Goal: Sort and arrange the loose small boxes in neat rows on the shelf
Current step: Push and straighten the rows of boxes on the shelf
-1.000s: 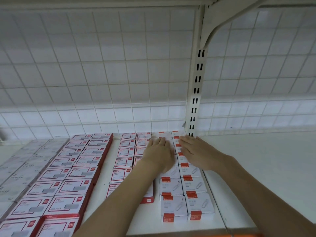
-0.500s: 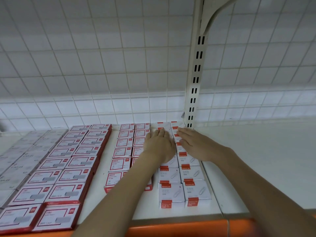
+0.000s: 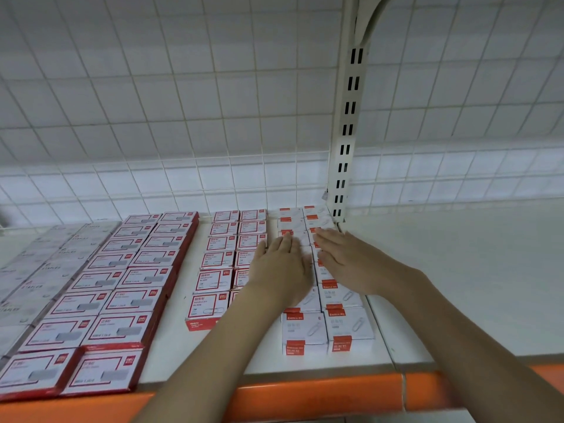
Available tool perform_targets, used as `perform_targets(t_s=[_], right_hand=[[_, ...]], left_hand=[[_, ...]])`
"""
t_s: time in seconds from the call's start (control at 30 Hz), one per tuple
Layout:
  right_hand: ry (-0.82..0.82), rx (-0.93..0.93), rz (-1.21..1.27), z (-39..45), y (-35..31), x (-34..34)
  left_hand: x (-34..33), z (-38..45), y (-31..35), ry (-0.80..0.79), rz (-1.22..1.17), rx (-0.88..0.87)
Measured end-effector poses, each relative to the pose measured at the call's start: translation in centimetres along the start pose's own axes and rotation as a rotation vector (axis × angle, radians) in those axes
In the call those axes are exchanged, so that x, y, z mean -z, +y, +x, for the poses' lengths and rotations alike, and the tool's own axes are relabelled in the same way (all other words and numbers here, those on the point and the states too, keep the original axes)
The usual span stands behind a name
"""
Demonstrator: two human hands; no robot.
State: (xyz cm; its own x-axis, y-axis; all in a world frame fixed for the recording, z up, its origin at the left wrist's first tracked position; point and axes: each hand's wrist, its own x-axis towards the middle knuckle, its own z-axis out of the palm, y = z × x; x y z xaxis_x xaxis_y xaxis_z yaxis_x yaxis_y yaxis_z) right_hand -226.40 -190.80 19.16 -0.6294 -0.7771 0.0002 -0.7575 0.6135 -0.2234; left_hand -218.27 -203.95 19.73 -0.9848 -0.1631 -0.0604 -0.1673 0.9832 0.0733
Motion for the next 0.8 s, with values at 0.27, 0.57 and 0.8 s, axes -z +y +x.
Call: perform_targets(t_s=[0.27, 0.57, 0.8], right_hand=[[0.024, 0.024, -0.021, -0.42, -0.25, -0.15], [0.033, 0.049, -0.102, -0.33, -0.25, -0.29], [-0.011, -0.013, -0.007, -0.43, -0.6, -0.03]], left_hand=[[0.06, -0.1, 0.38, 0.005, 0.026, 0.023], [-0.18, 0.17, 0.24, 0.005, 0.01, 0.018], [0.15, -0.1, 0.14, -0.011, -0.008, 0.019]])
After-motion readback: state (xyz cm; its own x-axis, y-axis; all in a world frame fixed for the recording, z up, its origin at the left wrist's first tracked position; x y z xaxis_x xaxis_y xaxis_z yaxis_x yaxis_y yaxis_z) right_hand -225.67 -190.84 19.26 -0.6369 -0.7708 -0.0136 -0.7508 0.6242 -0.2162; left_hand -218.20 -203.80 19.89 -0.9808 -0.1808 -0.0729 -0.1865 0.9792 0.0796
